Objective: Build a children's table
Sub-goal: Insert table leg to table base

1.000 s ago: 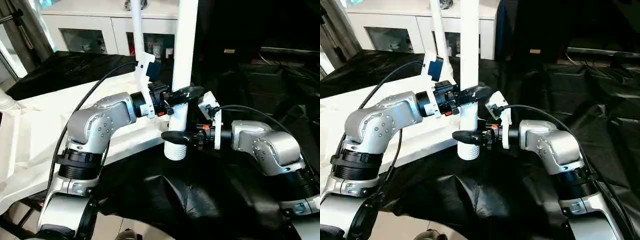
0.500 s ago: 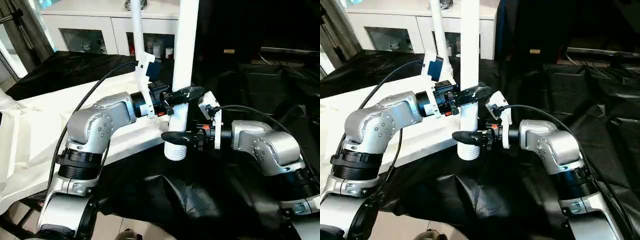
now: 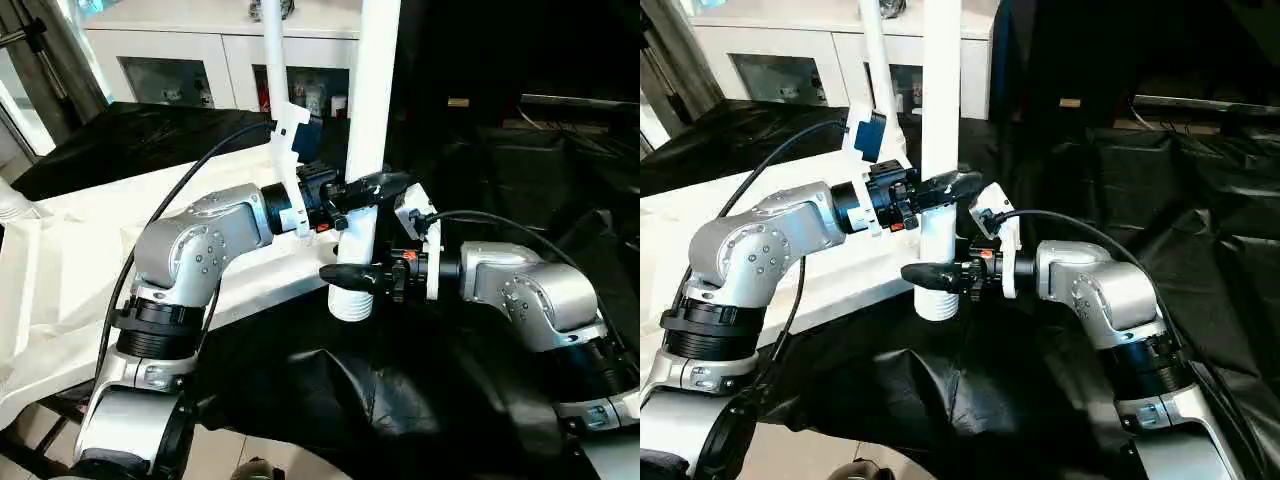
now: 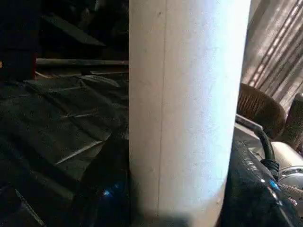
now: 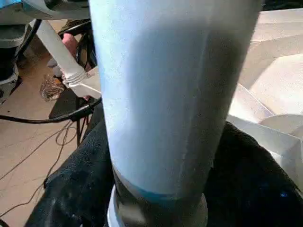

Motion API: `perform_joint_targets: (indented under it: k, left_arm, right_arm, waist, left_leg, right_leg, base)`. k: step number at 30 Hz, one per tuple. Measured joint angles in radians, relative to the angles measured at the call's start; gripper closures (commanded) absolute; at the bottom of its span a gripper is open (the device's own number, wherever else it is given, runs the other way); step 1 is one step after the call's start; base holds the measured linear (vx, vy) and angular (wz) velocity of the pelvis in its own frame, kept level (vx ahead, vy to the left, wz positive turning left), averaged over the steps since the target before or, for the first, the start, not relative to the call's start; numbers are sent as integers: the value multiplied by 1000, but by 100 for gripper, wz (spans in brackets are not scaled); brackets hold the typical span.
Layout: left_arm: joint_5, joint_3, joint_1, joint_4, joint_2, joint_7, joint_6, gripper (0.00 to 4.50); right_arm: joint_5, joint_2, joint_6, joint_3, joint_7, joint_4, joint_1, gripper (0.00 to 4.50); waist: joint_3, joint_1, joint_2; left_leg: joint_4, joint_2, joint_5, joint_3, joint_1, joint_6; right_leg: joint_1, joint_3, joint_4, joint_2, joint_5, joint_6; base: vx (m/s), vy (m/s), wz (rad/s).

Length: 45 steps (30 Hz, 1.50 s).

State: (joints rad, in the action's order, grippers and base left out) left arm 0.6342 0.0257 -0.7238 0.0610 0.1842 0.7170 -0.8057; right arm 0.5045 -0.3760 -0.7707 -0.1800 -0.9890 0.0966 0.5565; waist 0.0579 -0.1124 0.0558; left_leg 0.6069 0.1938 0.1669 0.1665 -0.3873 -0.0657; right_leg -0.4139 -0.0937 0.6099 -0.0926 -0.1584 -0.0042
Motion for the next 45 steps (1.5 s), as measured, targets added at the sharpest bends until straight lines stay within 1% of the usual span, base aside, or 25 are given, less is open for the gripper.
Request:
perform_joint_targets:
  k: [3, 4, 8, 16, 17, 18, 20, 22, 24, 25, 27, 28, 29, 31, 35, 37, 38, 39, 40, 41, 42, 43, 44, 45]
  left_arm:
    - [0, 0, 0, 0, 3, 2, 0, 264]
    - [0, 0, 0, 0, 4, 5, 0, 264]
    - [0, 0, 0, -1, 6, 5, 0, 264]
    - [-3, 9, 0, 0, 12, 12, 8, 264]
    - [-7, 13, -1, -1, 12, 12, 11, 208]
    - [-9, 14, -1, 0, 10, 11, 14, 194]
    - [-13, 14, -1, 0, 8, 7, 17, 188]
    - [-13, 14, -1, 0, 3, 5, 18, 167]
    - [-19, 9, -1, 1, -17, -7, 47, 150]
    - [-23, 2, -1, 2, -35, -15, 91, 147]
    - [-21, -42, -3, 2, -80, -36, 178, 145]
    - [-5, -84, -14, 2, -115, -57, 217, 145]
    - [14, -113, -31, 2, -133, -70, 233, 145]
    - [59, -165, -72, -2, -146, -92, 243, 145]
    - [137, -244, -104, -10, -166, -139, 254, 145]
    - [160, -276, -121, -3, -155, -159, 262, 145]
    - [150, -274, -121, 3, -128, -157, 264, 145]
    - [113, -257, -117, 7, -88, -150, 269, 145]
    - [25, -202, -92, 4, -12, -113, 296, 145]
    - [-43, -149, -61, 2, 43, -77, 319, 145]
    - [-96, -104, -32, 2, 79, -47, 332, 145]
    - [-166, -36, 13, 2, 127, -3, 349, 145]
    - [-206, 20, 42, 5, 154, 21, 351, 145]
    - [-234, 60, 64, 14, 160, 36, 351, 145]
  right_arm:
    - [2, 2, -3, 0, 0, 0, 0, 213]
    - [2, 2, -3, 0, 0, 0, 0, 213]
    - [4, 6, -3, 0, -1, 0, 0, 250]
    - [3, 7, -3, -1, 0, -5, -2, 257]
    - [1, 7, -3, -1, 0, -5, -2, 257]
    - [1, 7, -3, -1, 1, -4, -2, 257]
    - [1, 7, -3, 0, 4, -4, -2, 257]
    - [0, 7, -2, 0, 9, -4, -2, 257]
    - [0, 11, 0, 10, 14, -4, -2, 257]
    - [0, 14, 2, 13, 21, -4, -3, 257]
    - [1, 32, 19, 21, 27, -4, -8, 257]
    - [2, 48, 29, 29, 35, -4, -11, 257]
    - [3, 60, 38, 37, 45, -4, -12, 257]
    - [4, 77, 54, 51, 60, -4, -13, 257]
    - [9, 104, 97, 88, 98, -3, -19, 257]
    - [8, 141, 142, 125, 154, -3, -31, 257]
    - [-1, 156, 166, 142, 195, -3, -37, 257]
    - [-20, 157, 193, 152, 236, -2, -42, 257]
    - [-59, 148, 222, 160, 291, -2, -53, 258]
    - [-87, 134, 236, 169, 324, 0, -63, 258]
    - [-108, 120, 242, 181, 346, 3, -72, 258]
    - [-136, 106, 261, 183, 366, 3, -91, 258]
    - [-157, 102, 279, 181, 376, 3, -105, 258]
    - [-171, 101, 293, 177, 381, 3, -119, 259]
  waist:
    - [0, 0, 0]
    - [0, 0, 0]
    - [0, 0, 0]
    - [0, 0, 0]
    - [0, 0, 0]
    - [0, 0, 0]
    - [0, 0, 0]
    - [0, 0, 0]
    - [0, -1, -1]
    - [0, -1, -1]
    - [0, 0, -3]
    - [1, 0, -4]
    - [1, 0, -4]
    - [1, -1, -5]
    - [1, -1, -5]
    - [0, 0, -3]
    - [-1, 0, 0]
    - [-2, 1, 2]
    - [-3, 3, 4]
    - [-4, 4, 5]
    - [-4, 6, 5]
    - [-4, 5, 5]
    - [-4, 5, 5]
    - [-4, 5, 6]
  left_leg:
    - [0, 0, 0, 0, 0, 0]
    - [0, 0, 0, 0, 0, 0]
    - [0, 0, 0, 0, 0, 0]
    - [0, 0, 0, 0, 0, 0]
    - [0, 0, 0, 0, 0, 0]
    - [0, 0, 0, 0, 0, 0]
    - [0, 0, 0, 0, 0, 0]
    - [0, 0, 0, 0, 0, 0]
    - [0, 0, 0, 0, 0, 0]
    - [0, 0, 0, 0, 0, 0]
    - [0, 0, 0, 0, 0, 0]
    - [0, 0, 0, 0, 0, 0]
    - [0, 0, 0, 0, -1, 0]
    - [0, 0, 0, 0, 0, 0]
    - [1, 0, 0, 0, 0, 0]
    - [1, 0, 0, 0, 0, 0]
    - [0, 0, 0, 0, 0, 0]
    - [0, 0, 0, 0, 1, 0]
    - [-1, 0, 0, 0, 2, 0]
    - [-2, 0, 0, 0, 3, 0]
    - [-2, 0, 0, 0, 3, 0]
    - [-3, 0, 0, -1, 2, 0]
    - [-3, 0, 0, -1, 2, 0]
    - [-3, -1, 0, -1, 1, 0]
  right_leg:
    - [0, 0, 0, 0, 0, 0]
    - [0, 0, 0, 0, 0, 0]
    - [0, 0, 0, 0, 0, 0]
    - [0, 0, 0, 0, 0, 0]
    - [0, 0, 0, 0, 0, 0]
    - [0, 0, 0, 0, 0, 0]
    - [0, 0, 0, 0, 0, 0]
    - [0, 0, 0, 0, 0, 0]
    - [0, 0, 0, 0, 0, 0]
    - [0, 0, 0, 0, 0, 0]
    - [0, 0, 0, 0, 0, 0]
    - [0, 0, 0, 0, 0, 0]
    - [0, 0, 0, 0, 0, 0]
    - [0, 0, 0, 0, 0, 0]
    - [0, 0, 0, 0, 0, 0]
    - [0, 0, 0, 0, 0, 0]
    - [0, 0, 0, 0, 0, 0]
    - [0, 0, 0, 0, 0, 0]
    - [1, 0, 0, 0, 0, 1]
    - [1, 0, -1, 0, -1, 1]
    - [1, 0, -1, 0, -1, 2]
    - [1, 0, -1, 0, -2, 2]
    - [1, 0, -1, 0, -2, 3]
    - [0, 0, -1, 0, -2, 3]
  base:
    - [0, 0, 0]
    - [0, 0, 0]
    - [0, 0, 0]
    - [0, 0, 0]
    - [0, 0, 0]
    - [0, 0, 0]
    - [0, 0, 0]
    - [0, 0, 0]
    - [0, 0, 0]
    - [0, 0, 0]
    - [0, 0, 0]
    - [0, 0, 0]
    - [0, 0, 0]
    - [0, 0, 0]
    - [0, 0, 0]
    - [0, 0, 0]
    - [0, 0, 0]
    - [0, 0, 0]
    - [0, 0, 0]
    - [0, 0, 0]
    - [0, 0, 0]
    - [0, 0, 0]
    - [0, 0, 0]
    - [0, 0, 0]
